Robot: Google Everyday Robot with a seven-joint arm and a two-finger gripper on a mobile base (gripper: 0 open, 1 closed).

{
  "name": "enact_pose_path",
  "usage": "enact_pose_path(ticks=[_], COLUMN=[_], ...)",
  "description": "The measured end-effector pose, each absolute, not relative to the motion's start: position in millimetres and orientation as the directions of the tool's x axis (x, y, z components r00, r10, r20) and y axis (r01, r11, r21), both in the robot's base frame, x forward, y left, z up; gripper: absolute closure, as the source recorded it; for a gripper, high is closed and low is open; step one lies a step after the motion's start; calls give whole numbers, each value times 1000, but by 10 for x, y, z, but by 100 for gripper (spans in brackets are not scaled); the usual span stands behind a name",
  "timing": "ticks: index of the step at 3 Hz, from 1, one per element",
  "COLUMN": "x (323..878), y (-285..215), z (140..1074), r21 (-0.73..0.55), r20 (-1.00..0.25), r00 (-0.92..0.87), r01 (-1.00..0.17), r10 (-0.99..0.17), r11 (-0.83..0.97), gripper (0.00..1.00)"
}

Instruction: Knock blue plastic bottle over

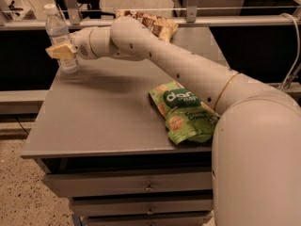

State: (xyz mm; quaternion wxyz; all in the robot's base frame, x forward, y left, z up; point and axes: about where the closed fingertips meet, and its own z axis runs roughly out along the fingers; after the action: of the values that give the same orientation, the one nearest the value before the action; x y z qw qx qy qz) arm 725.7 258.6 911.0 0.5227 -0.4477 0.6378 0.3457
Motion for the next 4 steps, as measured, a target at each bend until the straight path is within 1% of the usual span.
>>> enact_pose_path(ticks=[1,2,3,4], x=[7316,7286,7210,6984], y=[2105,1275,839,613], z=[9471,9720,9652,9481], r21=[-58,-128,-183,-192], r20=[-977,-942,-877,-793], r00=[-27,-3,11,26], r01=[-923,-922,-932,-959], r10=[-213,-337,-480,-609], r11=[380,365,313,210], gripper=[94,100,100,100])
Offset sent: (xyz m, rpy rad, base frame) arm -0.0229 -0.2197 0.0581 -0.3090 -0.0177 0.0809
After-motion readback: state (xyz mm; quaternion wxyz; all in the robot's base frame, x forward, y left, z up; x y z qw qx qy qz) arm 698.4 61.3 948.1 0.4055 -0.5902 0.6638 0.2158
